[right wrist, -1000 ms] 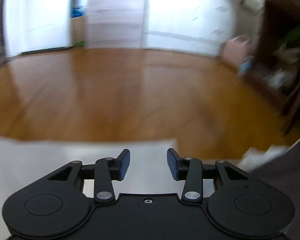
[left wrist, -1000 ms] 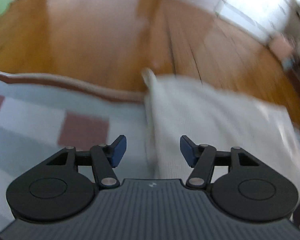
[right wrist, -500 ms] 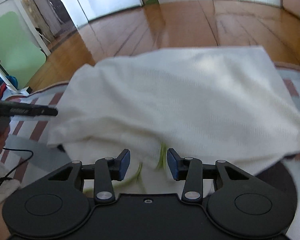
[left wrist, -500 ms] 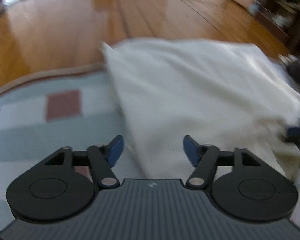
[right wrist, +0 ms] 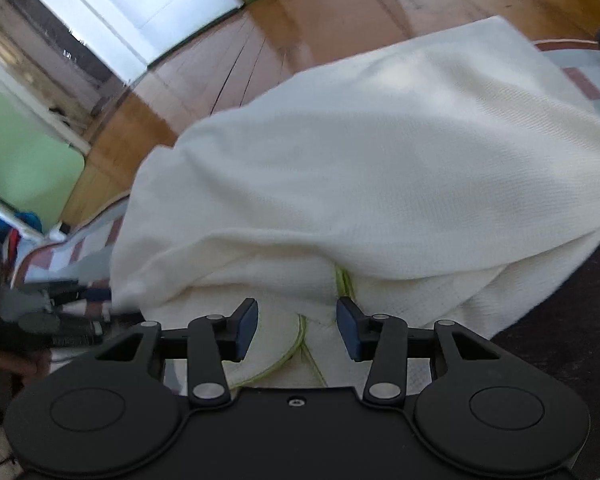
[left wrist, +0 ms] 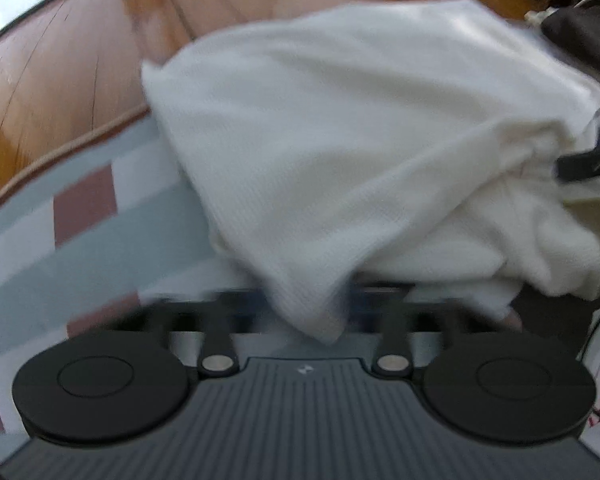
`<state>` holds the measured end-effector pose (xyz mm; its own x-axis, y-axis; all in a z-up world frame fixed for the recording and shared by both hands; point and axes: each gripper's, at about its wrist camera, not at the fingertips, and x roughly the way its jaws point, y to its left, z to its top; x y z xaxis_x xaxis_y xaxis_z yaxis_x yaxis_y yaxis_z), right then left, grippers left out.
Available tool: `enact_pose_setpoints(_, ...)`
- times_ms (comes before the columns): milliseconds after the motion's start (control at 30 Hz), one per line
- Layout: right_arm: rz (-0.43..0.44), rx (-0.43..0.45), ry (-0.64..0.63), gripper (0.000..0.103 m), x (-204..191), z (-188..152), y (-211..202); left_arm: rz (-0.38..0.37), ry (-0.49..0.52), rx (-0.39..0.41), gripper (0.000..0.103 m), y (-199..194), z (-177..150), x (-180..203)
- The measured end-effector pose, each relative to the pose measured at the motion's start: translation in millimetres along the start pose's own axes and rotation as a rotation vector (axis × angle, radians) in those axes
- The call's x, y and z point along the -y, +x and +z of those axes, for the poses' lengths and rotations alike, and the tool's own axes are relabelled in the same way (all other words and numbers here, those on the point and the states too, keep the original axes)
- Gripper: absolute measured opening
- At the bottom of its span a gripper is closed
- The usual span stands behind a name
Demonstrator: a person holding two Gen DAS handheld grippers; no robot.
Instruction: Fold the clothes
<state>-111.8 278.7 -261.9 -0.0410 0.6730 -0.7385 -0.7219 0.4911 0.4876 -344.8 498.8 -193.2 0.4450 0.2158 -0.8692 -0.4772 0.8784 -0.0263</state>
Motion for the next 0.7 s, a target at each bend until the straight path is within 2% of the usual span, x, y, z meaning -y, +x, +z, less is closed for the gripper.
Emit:
enact_pose_setpoints(100,-0.002,0.025,0.003,0.054,5.7,2.1,9.3,-0.052,-0.063,0.061,0.006,-8.8,3.4,-12.9)
enact_pose_setpoints(200,0.012,0.045,0.031,0.053,5.8,4.4,11.1,-0.099,-0.130,0.113,0.006,-17.1,6.0,-25.5)
enact_pose_setpoints(233,0.011,0.046,0.026,0.036,4.1,3.6,11.2,-0.112,-0.160,0.119,0.006,-18.1,6.4,-30.2)
enact_pose_setpoints(267,0.001,0.031,0.034,0.008,2.7,4.2,11.1,-0.131,-0.195,0.127,0.006,-19.0,7.0,-35.6)
enact_pose_setpoints(333,0.024,0.015,0.138,0.007,8.4,7.6,6.0,-0.180,-0.276,0.146,0.006,-22.5,5.0,-47.2)
enact_pose_setpoints(433,0.309,0.045,0.459,0.007,35.0,11.2,-13.8,-0.235,-0.380,0.163,0.006,-27.2,-3.1,-62.8)
enact_pose_setpoints(467,0.397,0.020,0.531,0.007,42.9,11.3,-15.4,-0.242,-0.408,0.164,0.006,-29.2,-6.6,-66.8)
enact_pose_setpoints(500,0.459,-0.024,0.572,0.007,48.7,11.3,-14.4,-0.233,-0.419,0.156,0.006,-29.3,-9.9,-69.3)
enact_pose_setpoints(533,0.468,-0.082,0.574,0.006,51.9,11.1,-11.9,-0.217,-0.421,0.145,0.006,-27.6,-12.5,-71.3)
enact_pose_setpoints(567,0.394,-0.136,0.536,0.006,52.3,10.5,-9.2,-0.218,-0.425,0.124,0.007,-24.5,-14.2,-72.8)
enact_pose_setpoints(633,0.169,-0.188,0.413,0.007,46.8,8.4,-4.6,-0.230,-0.425,0.072,0.007,-16.0,-15.5,-72.4)
enact_pose_setpoints(700,0.112,-0.168,0.334,0.007,35.7,5.0,-4.4,-0.197,-0.396,0.028,0.007,-7.5,-14.6,-64.7)
